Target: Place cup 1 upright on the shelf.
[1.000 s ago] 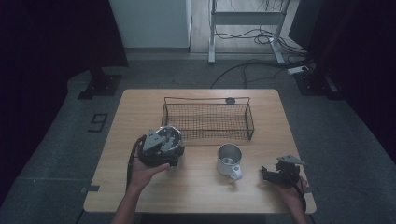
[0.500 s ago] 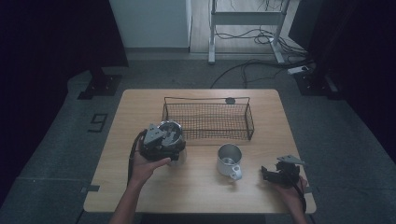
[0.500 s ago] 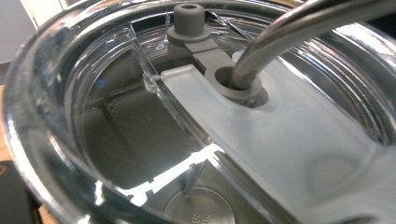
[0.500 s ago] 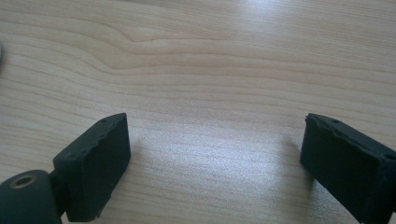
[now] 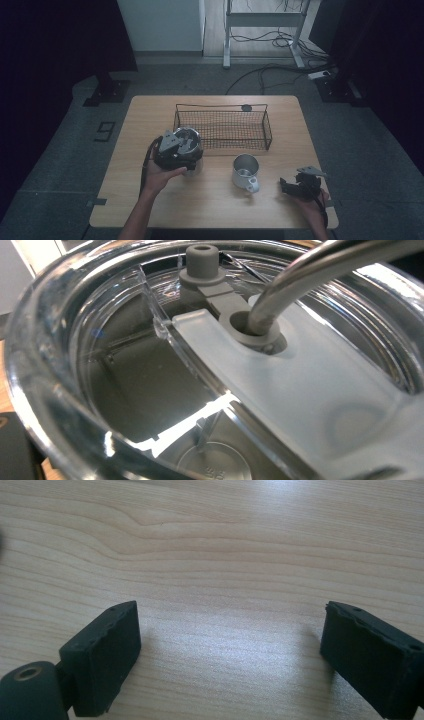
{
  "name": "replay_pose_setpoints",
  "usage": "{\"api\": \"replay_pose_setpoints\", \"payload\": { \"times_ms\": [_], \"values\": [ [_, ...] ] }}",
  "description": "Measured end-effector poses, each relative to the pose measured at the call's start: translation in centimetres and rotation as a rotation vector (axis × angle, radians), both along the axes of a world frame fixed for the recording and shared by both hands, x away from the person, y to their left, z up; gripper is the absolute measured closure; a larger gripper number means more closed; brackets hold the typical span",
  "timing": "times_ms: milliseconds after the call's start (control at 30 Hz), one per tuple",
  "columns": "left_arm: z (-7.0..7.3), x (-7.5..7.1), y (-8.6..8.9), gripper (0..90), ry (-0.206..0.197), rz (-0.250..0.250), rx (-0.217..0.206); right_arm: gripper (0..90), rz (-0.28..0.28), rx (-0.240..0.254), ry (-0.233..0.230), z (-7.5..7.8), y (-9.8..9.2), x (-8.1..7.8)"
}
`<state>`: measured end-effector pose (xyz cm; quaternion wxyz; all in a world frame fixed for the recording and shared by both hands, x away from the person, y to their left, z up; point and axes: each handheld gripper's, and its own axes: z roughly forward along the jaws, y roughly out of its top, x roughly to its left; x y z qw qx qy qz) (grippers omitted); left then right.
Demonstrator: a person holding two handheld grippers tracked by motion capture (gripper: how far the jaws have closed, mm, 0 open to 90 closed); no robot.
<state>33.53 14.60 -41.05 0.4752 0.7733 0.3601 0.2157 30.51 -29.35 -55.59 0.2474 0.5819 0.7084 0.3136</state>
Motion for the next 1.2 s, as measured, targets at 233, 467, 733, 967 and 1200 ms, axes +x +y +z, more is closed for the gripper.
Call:
{"api": "replay_pose_setpoints", "payload": {
  "times_ms": [233,467,733,967,1200],
  "values": [
    [1.0,0.6,-0.3,3.7,-0.009,0.005,0.003,9.0,-0.001,0.001,0.000,0.0,0.0,0.0],
    [2.0,1.3,-0.4,3.7,-0.018,0.019,-0.010,9.1,-0.002,0.001,0.000,0.0,0.0,0.0],
    [2.5,2.1,-0.4,3.7,-0.021,0.028,-0.013,9.0,0.000,0.000,0.002,0.0,0.0,0.0],
    [2.9,2.9,-0.3,3.7,-0.024,0.048,-0.012,9.0,0.000,0.000,0.002,0.0,0.0,0.0],
    [3.0,3.9,0.1,3.7,-0.013,0.064,-0.024,9.1,0.000,0.000,0.002,0.0,0.0,0.0]
  ]
}}
